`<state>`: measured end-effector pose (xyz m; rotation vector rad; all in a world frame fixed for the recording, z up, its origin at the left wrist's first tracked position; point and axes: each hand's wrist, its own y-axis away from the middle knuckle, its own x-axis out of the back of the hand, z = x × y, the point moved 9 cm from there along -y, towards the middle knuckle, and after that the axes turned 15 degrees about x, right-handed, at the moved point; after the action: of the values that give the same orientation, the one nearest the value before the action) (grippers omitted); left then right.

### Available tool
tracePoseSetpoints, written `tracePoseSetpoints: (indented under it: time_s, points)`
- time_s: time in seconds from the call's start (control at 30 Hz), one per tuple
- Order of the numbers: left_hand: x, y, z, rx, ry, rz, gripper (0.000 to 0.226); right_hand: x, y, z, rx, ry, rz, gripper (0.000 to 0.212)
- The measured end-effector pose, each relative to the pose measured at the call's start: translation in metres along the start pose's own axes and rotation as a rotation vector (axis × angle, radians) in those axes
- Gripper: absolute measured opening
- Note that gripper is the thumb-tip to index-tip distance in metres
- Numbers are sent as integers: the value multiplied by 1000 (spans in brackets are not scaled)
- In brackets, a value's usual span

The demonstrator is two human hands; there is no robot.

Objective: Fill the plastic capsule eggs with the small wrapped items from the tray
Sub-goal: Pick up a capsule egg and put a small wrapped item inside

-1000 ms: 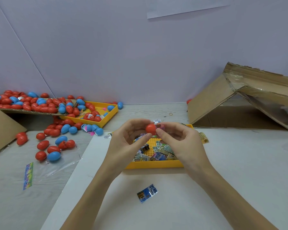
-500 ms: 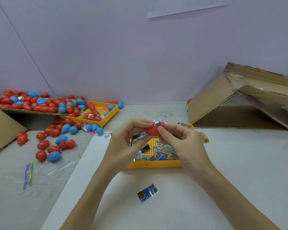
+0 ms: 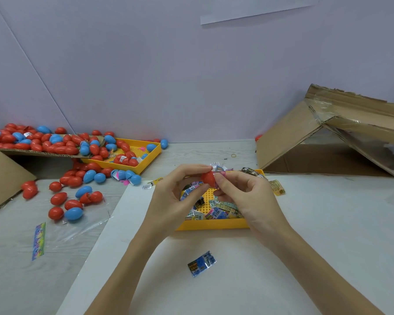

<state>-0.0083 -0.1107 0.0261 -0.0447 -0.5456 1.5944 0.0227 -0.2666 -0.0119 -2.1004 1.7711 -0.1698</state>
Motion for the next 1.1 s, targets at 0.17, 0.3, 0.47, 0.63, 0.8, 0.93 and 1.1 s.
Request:
tracePoseSetpoints:
  time_s: [0.17, 0.3, 0.47, 0.63, 0.8, 0.93, 1.1]
  points:
    - [-5, 5, 7, -27, -35, 82, 43, -2, 3, 3, -84, -65, 18, 38]
    - [0, 7, 14, -63, -73, 165, 45, -10, 4, 7, -184, -111, -51, 43]
    - [2, 5, 8, -13, -53, 161, 40, -20, 10, 13, -372, -290, -84, 44]
    - [-3, 6, 9, -40, -117, 150, 35, -27, 17, 13, -477, -445, -129, 27]
    - [-6, 6, 7, -12, -87, 144, 32, -36, 25, 15, -601, -658, -131, 38]
    - [-9, 6, 9, 7, -38, 105, 30, -38, 25, 16, -631, -711, -124, 35]
    - [-6, 5, 4, 101, 144, 60, 26, -26, 17, 16, -486, -505, -130, 35]
